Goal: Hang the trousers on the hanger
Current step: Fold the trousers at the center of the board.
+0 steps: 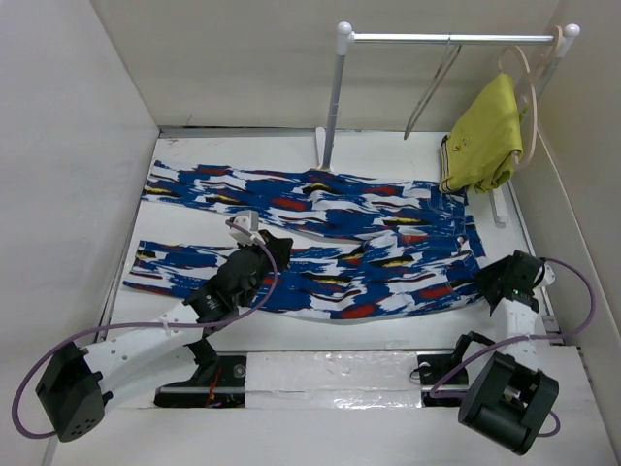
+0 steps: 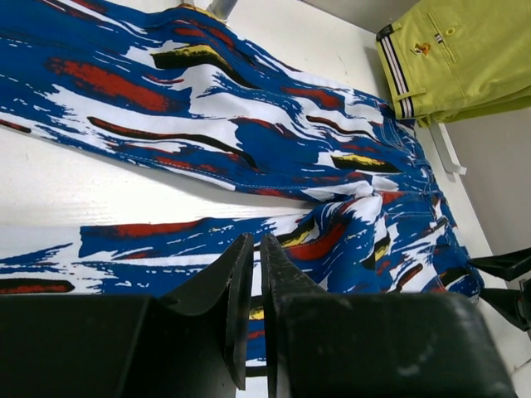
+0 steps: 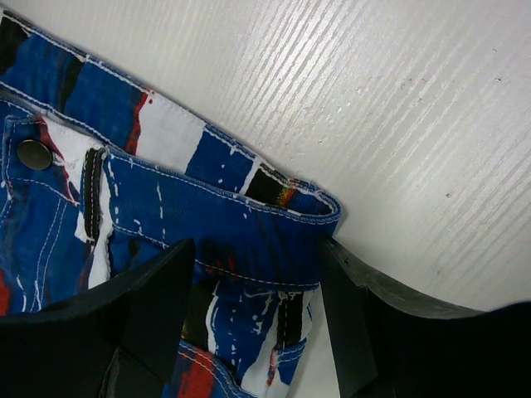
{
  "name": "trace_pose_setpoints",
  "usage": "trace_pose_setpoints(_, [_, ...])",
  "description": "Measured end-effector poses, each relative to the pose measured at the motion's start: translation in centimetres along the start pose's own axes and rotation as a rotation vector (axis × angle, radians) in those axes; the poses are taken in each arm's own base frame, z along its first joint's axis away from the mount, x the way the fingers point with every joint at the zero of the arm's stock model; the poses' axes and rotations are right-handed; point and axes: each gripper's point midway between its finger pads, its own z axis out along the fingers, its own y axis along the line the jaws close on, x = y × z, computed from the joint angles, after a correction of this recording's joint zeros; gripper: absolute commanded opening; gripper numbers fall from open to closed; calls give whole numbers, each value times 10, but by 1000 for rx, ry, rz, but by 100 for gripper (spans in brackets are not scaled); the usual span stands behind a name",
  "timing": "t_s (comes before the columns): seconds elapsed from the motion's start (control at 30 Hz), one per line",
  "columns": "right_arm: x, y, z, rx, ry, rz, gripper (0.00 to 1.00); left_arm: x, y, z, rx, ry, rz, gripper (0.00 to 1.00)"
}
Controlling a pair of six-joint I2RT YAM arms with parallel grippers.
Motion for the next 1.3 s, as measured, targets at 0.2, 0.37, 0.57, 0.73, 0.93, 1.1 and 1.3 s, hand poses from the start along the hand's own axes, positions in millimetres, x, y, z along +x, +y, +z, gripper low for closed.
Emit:
trace_pose_setpoints(0.2, [-18, 2, -18, 14, -61, -6, 66, -1, 1, 0, -8, -6, 1, 8])
trace_pose_setpoints(0.37, [-28, 8, -36, 13, -70, -13, 68, -3, -2, -6, 2, -19, -4, 10])
trace_pose_setpoints(0.57, [-11, 16, -44, 27, -7, -16, 70, -20, -5, -21, 11, -82, -29, 12])
trace_pose_setpoints(0.73, [12, -1, -31, 109, 58, 40, 68, -20, -9, -26, 13, -95, -30, 13])
trace_pose_setpoints(0.93, [25, -18, -20, 184, 75, 89, 59, -13, -5, -23, -12, -83, -11, 13])
trace_pose_setpoints(1.1, [18, -11, -10, 163, 44, 107, 42, -8, 0, -19, -38, -76, 4, 13])
trace_pose_setpoints(1.3, [14, -3, -2, 126, 28, 97, 7, -1, 8, -14, -76, -61, 25, 22])
